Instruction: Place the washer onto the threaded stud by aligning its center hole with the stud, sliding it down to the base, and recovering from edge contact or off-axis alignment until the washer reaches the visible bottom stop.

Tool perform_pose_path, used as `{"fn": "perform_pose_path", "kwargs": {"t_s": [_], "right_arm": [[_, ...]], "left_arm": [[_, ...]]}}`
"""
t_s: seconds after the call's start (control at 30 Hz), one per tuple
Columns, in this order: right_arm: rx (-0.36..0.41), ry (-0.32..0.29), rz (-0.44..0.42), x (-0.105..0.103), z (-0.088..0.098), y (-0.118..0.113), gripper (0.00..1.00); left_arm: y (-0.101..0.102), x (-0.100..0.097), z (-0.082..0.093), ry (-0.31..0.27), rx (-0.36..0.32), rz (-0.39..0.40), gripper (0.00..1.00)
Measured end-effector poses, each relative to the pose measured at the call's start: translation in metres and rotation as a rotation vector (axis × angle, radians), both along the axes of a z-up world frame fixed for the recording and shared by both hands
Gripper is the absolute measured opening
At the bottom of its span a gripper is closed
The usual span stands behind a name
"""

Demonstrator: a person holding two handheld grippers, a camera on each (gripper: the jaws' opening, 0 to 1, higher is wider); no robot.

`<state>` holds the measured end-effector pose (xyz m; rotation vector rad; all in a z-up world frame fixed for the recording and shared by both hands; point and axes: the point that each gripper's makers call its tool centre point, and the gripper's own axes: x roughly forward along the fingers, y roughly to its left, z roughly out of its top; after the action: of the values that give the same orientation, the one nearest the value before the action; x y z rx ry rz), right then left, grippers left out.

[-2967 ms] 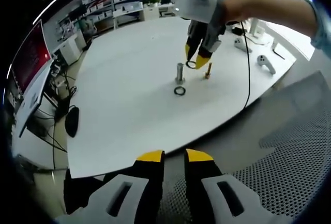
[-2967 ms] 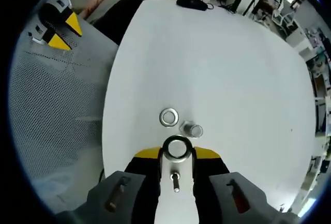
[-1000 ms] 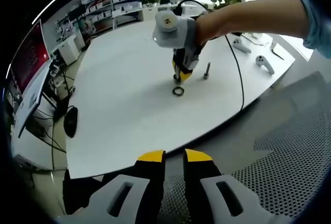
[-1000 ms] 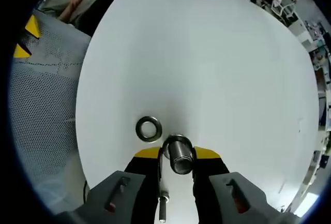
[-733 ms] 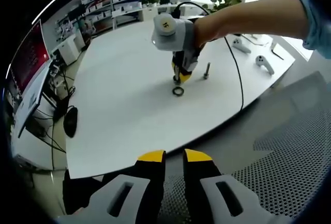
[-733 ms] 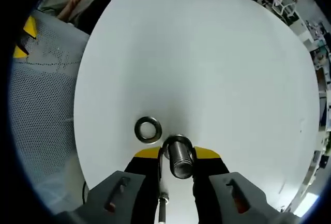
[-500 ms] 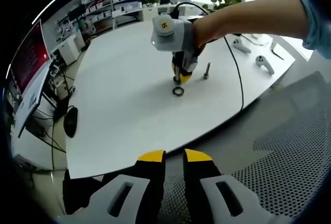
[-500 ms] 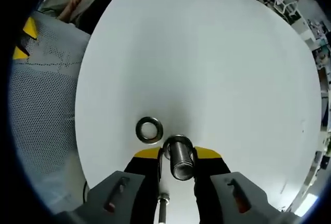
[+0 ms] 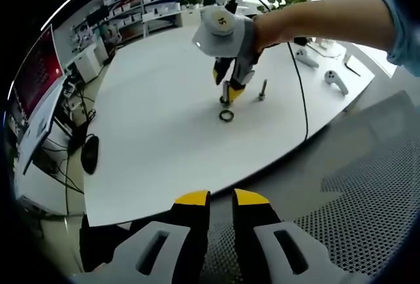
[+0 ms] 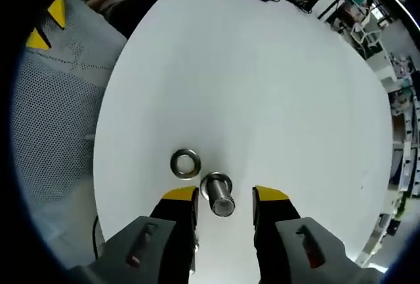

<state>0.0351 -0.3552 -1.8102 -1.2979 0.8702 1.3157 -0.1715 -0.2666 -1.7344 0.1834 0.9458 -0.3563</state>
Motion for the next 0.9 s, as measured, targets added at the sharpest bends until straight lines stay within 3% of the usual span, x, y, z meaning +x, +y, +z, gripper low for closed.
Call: {"fn": "perform_pose_path", "kwargs": {"t_s": [0.23,0.33,0.57,0.7,0.9], "right_arm": [[0.013,0.015,0.122,-0.019,0.011,0.016,0.33],[-0.007,0.035,0.186,-0.029,0.006,0.018,0.33],[-0.044,0.012,0.287,-0.035,-0.001,0.018,0.32],[-0.052,0.007,0.386,-0.042,-0.004,0.019,0.32],[-0.111,-0.016,0.450,-0.044,-0.012,0.012,0.32]], "left_arm": [[0.000,0.000,0.000,-0.003,0.000,0.001,0.11],[0.000,0.000,0.000,0.000,0.000,-0.001,0.11],[0.001,0.000,0.000,-0.003,0.000,0.005,0.11],[0.000,0.000,0.000,-0.002,0.000,0.004,0.11],[0.001,0.000,0.000,-0.004,0.000,0.006,0.11]]}}
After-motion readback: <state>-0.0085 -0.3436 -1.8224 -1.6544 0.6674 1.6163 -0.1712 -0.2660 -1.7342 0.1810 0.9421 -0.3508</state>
